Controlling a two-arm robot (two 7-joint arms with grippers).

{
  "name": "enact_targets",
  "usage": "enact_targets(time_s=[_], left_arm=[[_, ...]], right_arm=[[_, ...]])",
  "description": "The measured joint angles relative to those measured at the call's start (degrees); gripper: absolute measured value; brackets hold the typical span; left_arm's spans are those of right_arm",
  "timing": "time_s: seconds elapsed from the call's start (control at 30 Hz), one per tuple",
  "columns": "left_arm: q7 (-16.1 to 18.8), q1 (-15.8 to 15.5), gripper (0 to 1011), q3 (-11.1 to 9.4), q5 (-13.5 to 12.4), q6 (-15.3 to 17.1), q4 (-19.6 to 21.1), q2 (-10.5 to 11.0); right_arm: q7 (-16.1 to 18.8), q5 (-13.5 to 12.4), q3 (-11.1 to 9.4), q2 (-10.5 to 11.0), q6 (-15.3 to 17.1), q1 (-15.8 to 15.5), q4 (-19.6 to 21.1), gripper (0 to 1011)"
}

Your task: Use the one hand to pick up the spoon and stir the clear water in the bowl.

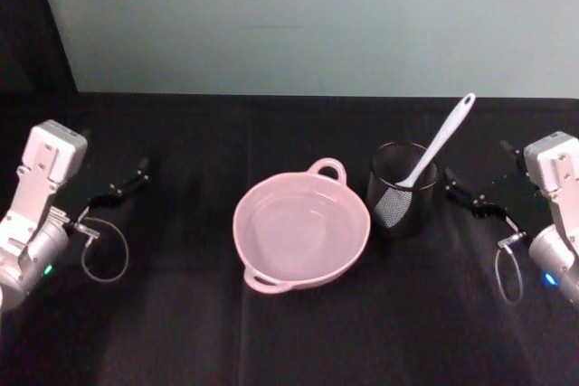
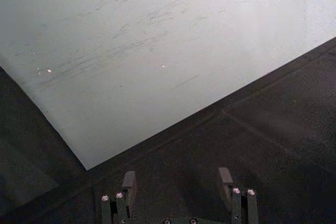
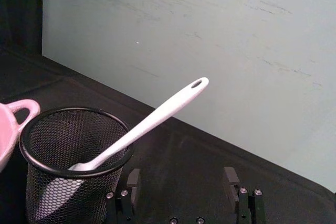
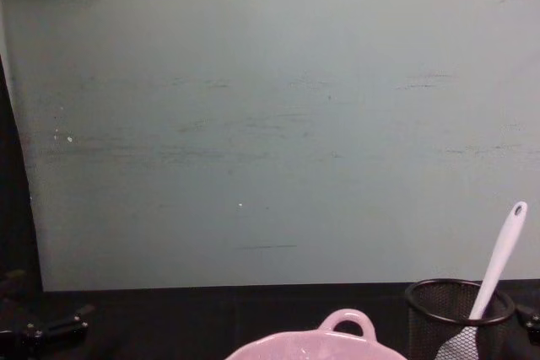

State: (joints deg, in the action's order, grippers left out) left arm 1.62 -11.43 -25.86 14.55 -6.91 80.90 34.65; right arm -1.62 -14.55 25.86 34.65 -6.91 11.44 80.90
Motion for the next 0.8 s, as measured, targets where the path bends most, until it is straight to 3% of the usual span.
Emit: enact_targets(time_s=[0.6,0.8], left_arm=[[0.0,0.0,1011,0.0,0.0,0.0,0.0,0.0],[0.0,0.0,1011,0.0,0.0,0.0,0.0,0.0]], right_arm=[[0.0,0.0,0.0,0.0,0.0,0.0,0.0,1002],[-0.67,0.14,-1.71,0.61,0.39,-2.36,2.17,1003]])
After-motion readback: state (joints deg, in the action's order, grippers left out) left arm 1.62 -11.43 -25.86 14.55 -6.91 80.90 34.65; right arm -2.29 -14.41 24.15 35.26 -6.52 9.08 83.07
